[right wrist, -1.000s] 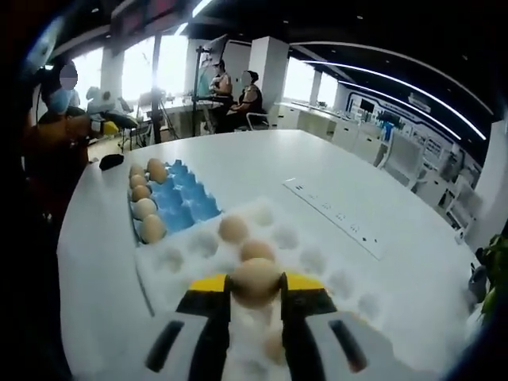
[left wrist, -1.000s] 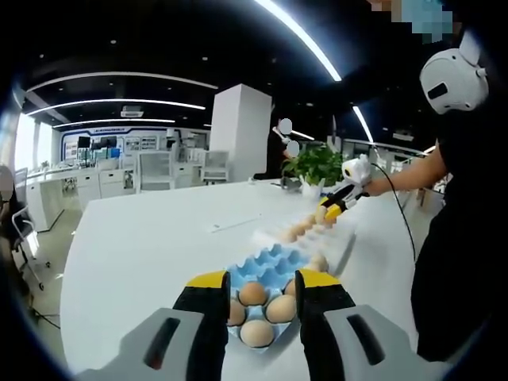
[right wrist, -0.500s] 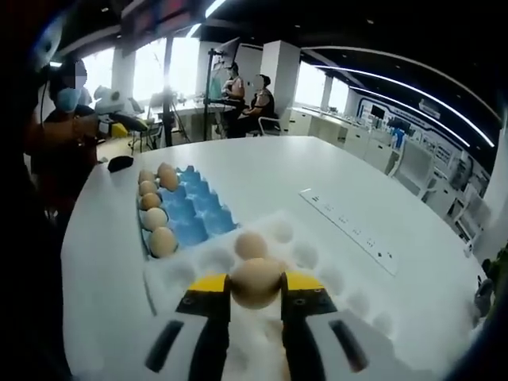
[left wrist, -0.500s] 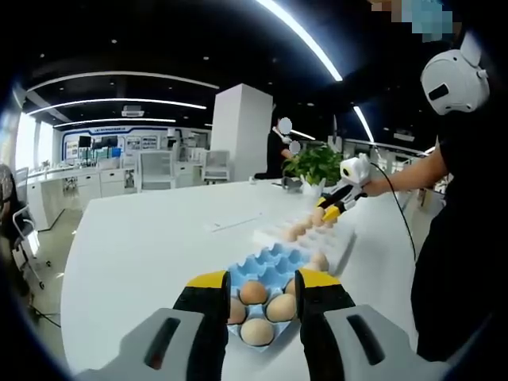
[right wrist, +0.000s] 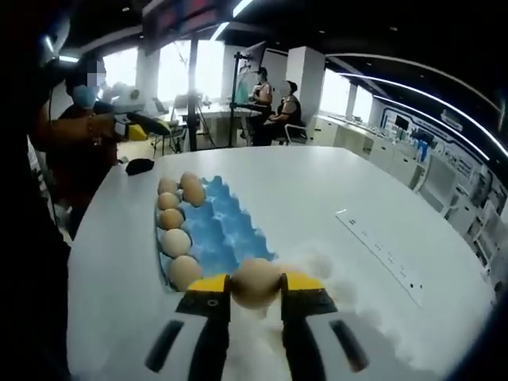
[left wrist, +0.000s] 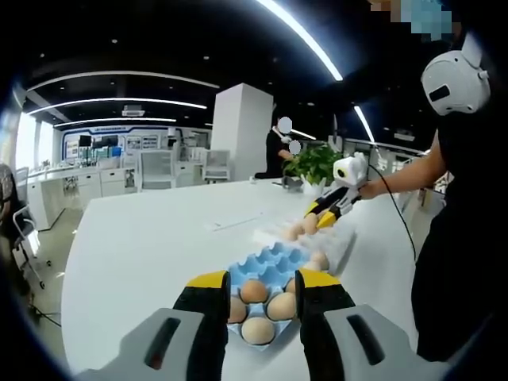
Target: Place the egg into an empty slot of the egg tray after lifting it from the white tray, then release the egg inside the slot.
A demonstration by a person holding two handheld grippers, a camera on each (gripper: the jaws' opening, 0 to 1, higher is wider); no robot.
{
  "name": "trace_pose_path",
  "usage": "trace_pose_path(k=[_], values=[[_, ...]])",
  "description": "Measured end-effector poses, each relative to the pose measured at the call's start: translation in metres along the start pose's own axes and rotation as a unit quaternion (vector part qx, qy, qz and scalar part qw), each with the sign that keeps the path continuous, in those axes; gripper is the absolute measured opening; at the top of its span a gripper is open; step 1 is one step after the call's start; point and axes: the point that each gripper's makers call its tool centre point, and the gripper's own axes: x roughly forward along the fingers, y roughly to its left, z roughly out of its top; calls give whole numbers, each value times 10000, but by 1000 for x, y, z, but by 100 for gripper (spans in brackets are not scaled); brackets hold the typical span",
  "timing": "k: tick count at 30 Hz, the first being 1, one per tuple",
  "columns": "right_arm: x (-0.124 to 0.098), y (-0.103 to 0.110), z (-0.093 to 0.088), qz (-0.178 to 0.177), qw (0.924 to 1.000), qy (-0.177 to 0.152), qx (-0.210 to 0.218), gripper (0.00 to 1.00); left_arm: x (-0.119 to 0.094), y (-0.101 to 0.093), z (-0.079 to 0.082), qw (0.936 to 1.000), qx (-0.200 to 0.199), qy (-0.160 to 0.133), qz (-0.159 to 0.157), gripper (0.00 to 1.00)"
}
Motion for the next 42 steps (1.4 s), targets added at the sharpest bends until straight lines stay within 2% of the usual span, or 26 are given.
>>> trace_pose_path(k=[12, 19, 30, 42], values=[[54, 44, 36, 665, 9970, -282, -263, 24, 1, 0, -2, 10000, -2, 32, 5, 34], [79, 63, 50, 931, 9943, -351, -394, 24, -1, 2, -3, 10000, -11, 48, 20, 34], [107, 73, 54, 1099, 9923, -298, -477, 24, 0, 2, -3, 10000, -18, 41, 8, 34], [125, 79, 46, 1228, 9914, -123, -437, 24, -2, 4, -3, 10000, -34, 33, 38, 34]])
